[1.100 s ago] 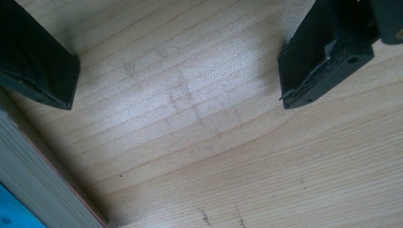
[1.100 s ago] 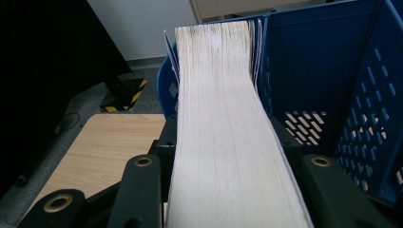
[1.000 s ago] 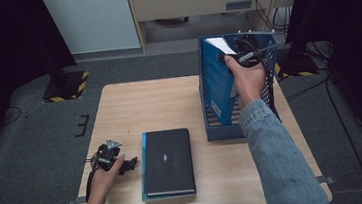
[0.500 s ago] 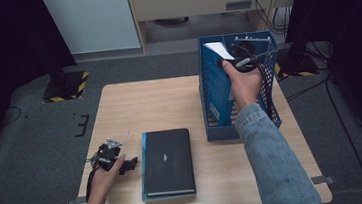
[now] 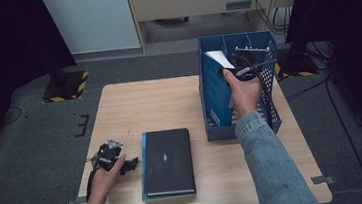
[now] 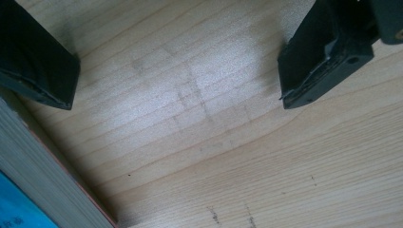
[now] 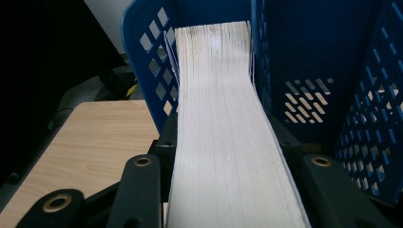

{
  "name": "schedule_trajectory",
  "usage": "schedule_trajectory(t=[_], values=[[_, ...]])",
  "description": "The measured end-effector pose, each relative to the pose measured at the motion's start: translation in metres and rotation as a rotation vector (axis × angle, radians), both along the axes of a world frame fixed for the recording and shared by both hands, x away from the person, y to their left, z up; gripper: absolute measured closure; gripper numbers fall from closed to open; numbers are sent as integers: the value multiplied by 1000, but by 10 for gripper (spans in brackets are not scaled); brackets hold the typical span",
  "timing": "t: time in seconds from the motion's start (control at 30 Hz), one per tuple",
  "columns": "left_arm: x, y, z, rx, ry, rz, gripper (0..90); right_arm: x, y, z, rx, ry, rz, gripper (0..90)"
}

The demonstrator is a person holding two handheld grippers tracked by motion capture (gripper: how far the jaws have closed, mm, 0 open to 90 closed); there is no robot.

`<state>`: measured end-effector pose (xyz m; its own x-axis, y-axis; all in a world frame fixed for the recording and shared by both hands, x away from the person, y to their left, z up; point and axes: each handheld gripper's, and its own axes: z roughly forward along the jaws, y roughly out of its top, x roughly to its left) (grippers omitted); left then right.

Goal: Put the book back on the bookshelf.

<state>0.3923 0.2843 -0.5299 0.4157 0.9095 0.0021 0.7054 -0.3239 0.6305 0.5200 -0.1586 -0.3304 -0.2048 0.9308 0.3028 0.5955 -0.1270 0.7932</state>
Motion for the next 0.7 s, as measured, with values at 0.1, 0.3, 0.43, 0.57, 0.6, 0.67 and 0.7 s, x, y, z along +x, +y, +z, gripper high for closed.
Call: schedule_trajectory(t=[0.1, 0.3, 0.43, 0.57, 0.6, 0.67, 0.7], values=[[0, 0, 0, 1, 3, -5, 0, -1, -1, -2, 1, -4, 1, 584], [0, -1, 0, 0, 3, -6, 0, -5, -2, -3, -6, -1, 13, 583], [0, -2, 0, -2, 4, -6, 0, -10, -3, -6, -21, -7, 26, 582], [0, -2, 0, -3, 7, -7, 0, -16, -5, -8, -27, -4, 33, 582], [0, -2, 0, -2, 7, -8, 0, -17, -5, -8, -26, -4, 32, 582], [0, -2, 0, -2, 7, -8, 0, -19, -6, -10, -24, -7, 32, 582], [0, -2, 0, -2, 7, -8, 0, -20, -7, -10, -27, -9, 34, 582]])
